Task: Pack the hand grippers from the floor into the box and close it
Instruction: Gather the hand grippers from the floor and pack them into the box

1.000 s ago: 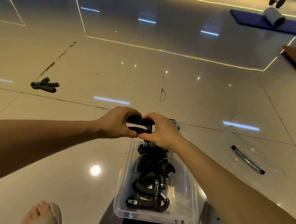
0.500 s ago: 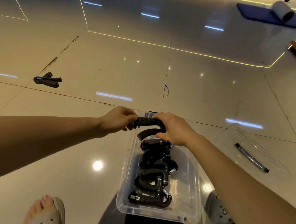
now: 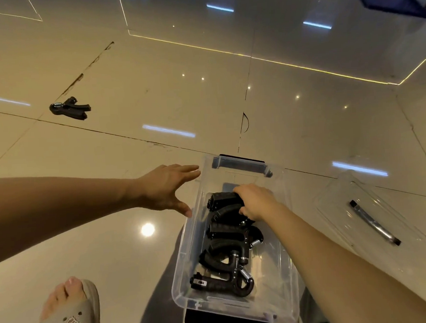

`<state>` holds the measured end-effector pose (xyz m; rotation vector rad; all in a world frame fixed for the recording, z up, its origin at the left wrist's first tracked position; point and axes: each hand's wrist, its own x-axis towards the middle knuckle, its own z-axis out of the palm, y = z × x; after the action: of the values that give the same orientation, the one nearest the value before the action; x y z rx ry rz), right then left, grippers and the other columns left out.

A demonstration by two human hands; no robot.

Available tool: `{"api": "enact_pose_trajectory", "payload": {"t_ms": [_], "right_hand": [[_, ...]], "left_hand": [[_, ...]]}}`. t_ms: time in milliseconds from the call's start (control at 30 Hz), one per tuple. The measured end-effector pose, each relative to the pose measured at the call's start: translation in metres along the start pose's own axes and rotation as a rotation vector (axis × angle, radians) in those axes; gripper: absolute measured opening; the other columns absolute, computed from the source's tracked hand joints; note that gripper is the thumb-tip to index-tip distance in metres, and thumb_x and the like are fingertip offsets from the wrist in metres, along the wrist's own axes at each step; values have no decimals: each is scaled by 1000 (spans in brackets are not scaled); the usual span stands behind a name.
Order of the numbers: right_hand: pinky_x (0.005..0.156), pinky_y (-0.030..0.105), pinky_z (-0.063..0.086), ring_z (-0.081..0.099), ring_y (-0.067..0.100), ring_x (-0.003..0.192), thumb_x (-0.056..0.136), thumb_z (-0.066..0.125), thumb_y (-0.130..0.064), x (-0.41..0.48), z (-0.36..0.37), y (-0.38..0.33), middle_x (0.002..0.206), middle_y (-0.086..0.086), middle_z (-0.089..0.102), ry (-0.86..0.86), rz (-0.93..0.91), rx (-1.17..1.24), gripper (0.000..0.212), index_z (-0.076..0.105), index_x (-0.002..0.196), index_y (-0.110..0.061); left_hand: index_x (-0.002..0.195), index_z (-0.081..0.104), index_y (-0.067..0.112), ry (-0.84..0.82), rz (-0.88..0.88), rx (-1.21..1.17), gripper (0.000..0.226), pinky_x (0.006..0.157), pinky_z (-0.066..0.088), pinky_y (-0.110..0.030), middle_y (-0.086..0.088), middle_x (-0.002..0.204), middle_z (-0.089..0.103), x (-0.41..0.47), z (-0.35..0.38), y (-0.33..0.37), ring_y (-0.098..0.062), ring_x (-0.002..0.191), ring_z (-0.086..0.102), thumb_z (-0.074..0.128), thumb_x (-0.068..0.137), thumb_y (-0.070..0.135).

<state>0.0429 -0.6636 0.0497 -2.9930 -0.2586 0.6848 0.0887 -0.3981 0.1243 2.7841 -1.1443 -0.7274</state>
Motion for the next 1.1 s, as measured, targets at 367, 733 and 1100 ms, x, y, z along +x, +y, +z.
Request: {"api": "enact_pose_trajectory", "payload": {"t_ms": [367, 733, 1100], "right_hand": [[95, 38, 40, 50, 24, 121, 88, 71, -24, -3, 18, 3, 129, 1, 58, 98, -10, -32, 46, 57, 132, -22], [95, 41, 51, 59, 24, 116, 94, 66, -28, -26, -36, -40, 126, 2, 65, 414, 171, 328, 38, 64, 130, -18], [86, 37, 55, 65, 17, 96, 93, 65, -32, -74, -118, -253, 107, -4, 70, 481, -152, 459, 23, 70, 112, -20]], "left_hand": [[161, 5, 27, -27, 23, 70, 117, 121, 21, -40, 5, 169, 3, -1, 0, 0, -21, 153, 16, 40, 68, 88], [158, 27, 24, 92, -45, -61, 100, 119, 26, -37, 1, 166, 21, -35, -24, -10, -21, 150, 25, 65, 78, 70], [128, 64, 22, 275, -327, -190, 47, 89, 51, -31, 5, 129, 63, -235, -70, -72, -13, 112, 61, 78, 86, 37]]}}
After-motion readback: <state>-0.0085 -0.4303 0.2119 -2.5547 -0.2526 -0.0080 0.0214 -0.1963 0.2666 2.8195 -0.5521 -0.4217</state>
